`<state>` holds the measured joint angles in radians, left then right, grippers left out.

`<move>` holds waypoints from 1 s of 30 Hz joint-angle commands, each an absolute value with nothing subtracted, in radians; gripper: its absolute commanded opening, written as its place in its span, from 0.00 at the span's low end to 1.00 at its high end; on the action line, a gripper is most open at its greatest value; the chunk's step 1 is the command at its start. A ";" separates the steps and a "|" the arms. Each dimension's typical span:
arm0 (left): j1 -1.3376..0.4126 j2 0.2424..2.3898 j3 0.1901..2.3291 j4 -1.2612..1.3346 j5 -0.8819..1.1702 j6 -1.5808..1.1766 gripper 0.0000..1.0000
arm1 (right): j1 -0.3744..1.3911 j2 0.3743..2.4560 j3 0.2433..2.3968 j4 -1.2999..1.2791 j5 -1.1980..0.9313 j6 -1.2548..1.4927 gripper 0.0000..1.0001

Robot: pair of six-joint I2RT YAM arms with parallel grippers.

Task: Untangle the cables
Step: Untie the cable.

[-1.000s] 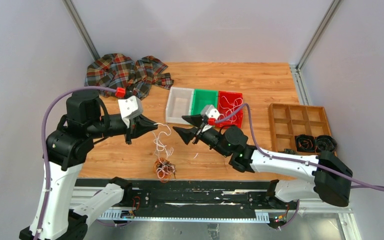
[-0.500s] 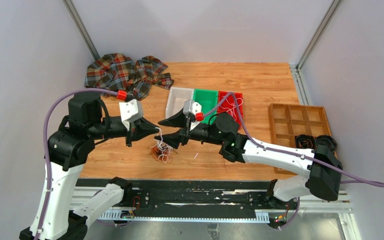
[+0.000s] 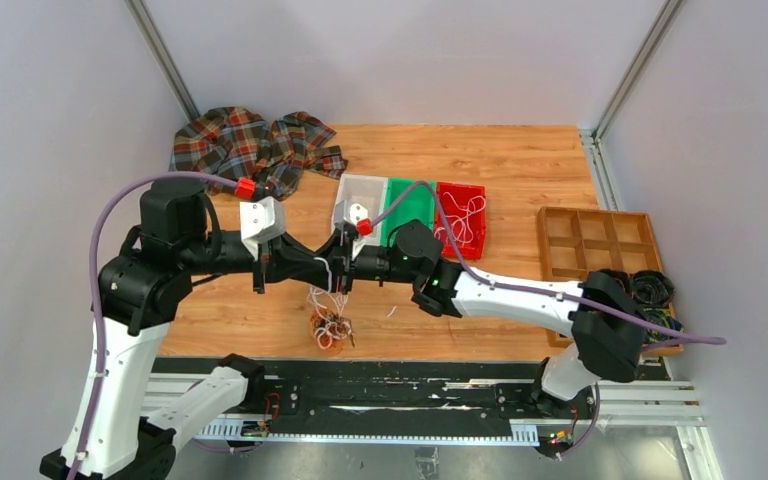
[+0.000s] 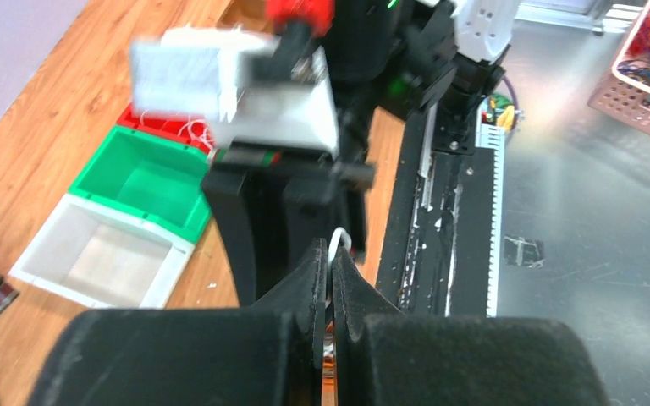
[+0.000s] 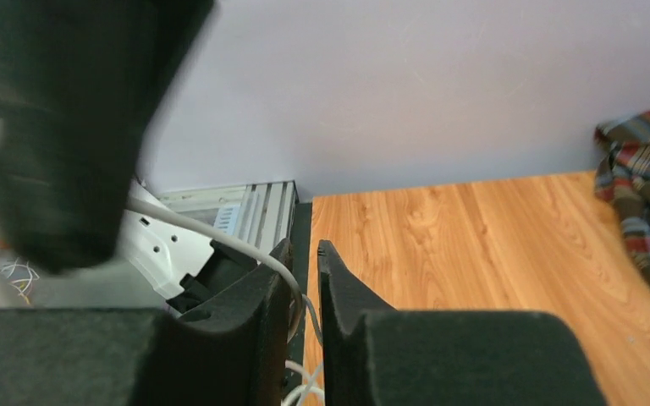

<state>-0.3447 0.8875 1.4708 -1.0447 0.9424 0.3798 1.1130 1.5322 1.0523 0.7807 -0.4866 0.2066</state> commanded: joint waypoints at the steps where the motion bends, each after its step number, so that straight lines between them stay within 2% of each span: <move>1: -0.350 0.880 1.520 -1.032 1.080 0.365 0.00 | 1.093 1.590 1.041 0.846 -0.471 0.265 0.15; 12: -0.351 0.890 1.644 -1.030 1.075 0.330 0.00 | 1.053 1.689 0.904 0.932 -0.283 0.322 0.05; 16: -0.351 0.897 1.710 -1.029 1.064 0.324 0.00 | 1.045 1.752 0.919 0.867 -0.251 0.362 0.06; 30: -0.351 1.024 1.991 -0.998 0.970 0.328 0.00 | 1.045 1.867 0.813 1.000 -0.158 0.393 0.08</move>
<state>-0.3443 0.9997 1.8923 -1.0946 0.9634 0.3515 1.0630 1.8332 0.8448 1.0176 -0.2234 0.3794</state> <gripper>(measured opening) 0.021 0.076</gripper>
